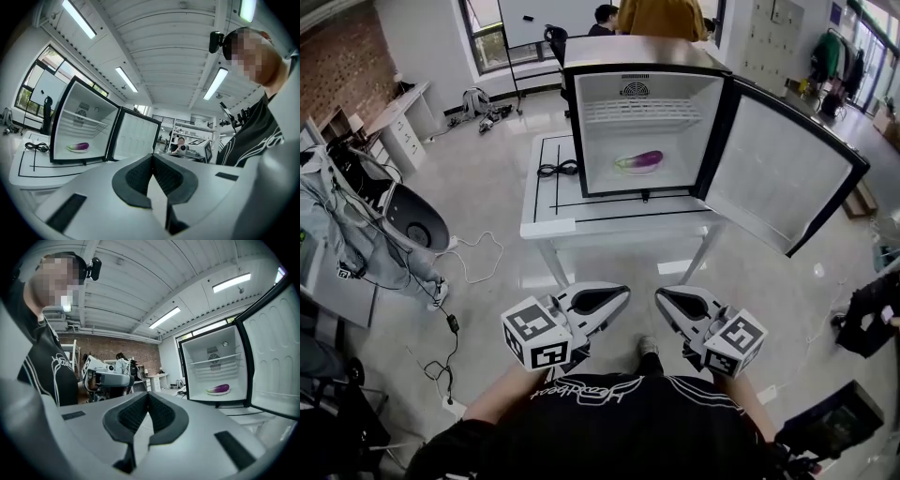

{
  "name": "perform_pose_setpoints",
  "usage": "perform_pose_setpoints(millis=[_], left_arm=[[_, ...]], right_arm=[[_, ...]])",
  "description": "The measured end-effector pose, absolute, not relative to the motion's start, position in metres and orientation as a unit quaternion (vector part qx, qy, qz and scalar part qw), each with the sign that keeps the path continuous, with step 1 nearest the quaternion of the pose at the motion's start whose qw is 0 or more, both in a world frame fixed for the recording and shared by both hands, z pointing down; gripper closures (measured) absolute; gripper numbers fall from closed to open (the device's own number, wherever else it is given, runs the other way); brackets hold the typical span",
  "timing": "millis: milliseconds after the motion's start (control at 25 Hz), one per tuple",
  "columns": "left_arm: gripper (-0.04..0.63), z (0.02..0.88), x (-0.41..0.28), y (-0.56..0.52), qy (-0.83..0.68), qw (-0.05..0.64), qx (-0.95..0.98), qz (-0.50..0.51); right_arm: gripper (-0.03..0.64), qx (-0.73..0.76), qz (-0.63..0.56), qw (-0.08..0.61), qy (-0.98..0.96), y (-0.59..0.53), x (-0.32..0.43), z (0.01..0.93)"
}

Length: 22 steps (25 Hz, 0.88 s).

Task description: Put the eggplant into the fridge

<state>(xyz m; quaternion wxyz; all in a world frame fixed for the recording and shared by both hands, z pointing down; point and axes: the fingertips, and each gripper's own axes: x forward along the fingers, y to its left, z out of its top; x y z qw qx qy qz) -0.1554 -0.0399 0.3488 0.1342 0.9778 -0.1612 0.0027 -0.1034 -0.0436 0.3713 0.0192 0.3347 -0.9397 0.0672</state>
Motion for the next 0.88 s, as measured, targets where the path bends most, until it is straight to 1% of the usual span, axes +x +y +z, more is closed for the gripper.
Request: perform_pose_setpoints(millis=[360,880], left_arm=[[0.588,0.347,-0.16,-0.014,-0.144,0.137,0.98,-0.004],[0.588,0.346,-0.162,-0.009,-0.143,0.132,0.981,0.0]], right_arm=[[0.609,0.339,0.064,0.035,-0.938,-0.017,-0.112,0.374],[0.609,0.34,0.063,0.033,-0.938,-0.013,-0.115,0.374]])
